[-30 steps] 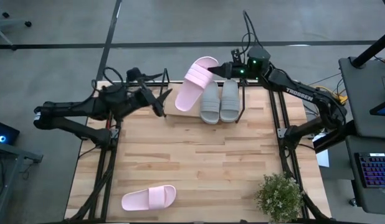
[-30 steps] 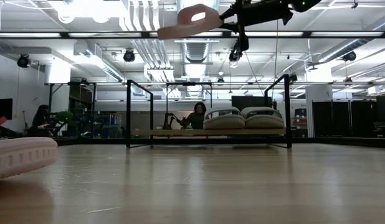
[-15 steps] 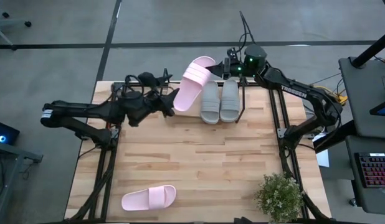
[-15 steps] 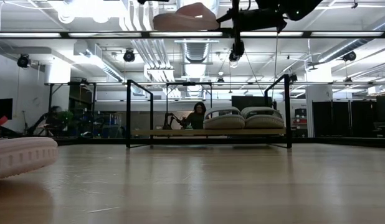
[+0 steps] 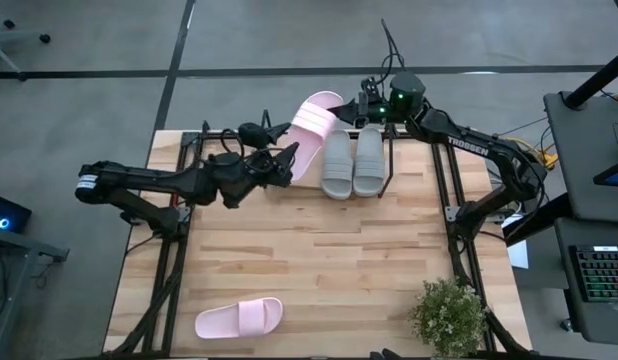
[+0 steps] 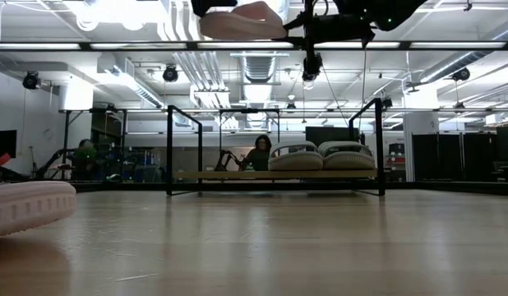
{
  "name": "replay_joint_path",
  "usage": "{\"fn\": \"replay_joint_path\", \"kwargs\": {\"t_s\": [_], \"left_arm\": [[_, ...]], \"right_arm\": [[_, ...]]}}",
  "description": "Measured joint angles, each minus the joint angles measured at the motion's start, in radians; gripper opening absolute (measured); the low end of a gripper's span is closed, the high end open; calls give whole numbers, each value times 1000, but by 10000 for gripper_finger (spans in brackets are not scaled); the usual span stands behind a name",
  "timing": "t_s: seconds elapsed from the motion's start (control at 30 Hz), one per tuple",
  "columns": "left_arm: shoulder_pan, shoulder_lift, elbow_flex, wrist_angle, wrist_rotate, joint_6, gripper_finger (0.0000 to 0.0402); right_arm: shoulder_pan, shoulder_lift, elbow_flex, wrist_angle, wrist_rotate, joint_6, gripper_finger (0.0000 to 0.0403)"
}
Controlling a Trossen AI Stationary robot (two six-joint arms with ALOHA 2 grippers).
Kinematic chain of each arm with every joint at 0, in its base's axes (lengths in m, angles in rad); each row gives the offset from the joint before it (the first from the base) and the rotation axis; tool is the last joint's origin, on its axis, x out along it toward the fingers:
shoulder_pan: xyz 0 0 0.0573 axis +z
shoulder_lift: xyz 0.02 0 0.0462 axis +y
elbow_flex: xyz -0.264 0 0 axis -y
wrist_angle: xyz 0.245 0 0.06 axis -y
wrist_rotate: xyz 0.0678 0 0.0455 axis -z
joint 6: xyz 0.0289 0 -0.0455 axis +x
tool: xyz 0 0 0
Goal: Pick and place slides into the shelf
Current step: Put the top pink slipper on the shelf
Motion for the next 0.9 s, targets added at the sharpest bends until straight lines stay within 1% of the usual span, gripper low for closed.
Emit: {"fn": "replay_joint_path", "kwargs": {"t_s": [0.17, 0.23, 0.5, 0.8, 0.9], "left_arm": [[0, 27, 0, 50, -42, 95, 275], [0, 30, 1, 52, -43, 108, 267], [0, 36, 1, 45, -46, 112, 237], [-1, 36, 0, 42, -47, 124, 235], [-1, 36, 0, 41, -49, 123, 235]], "right_arm": [[-1, 0, 0, 0, -11, 15, 38], [2, 0, 0, 0, -17, 26, 38], [18, 0, 0, 3, -35, 48, 37], [52, -2, 0, 8, -32, 62, 37], [66, -2, 0, 37, -31, 80, 37]]}}
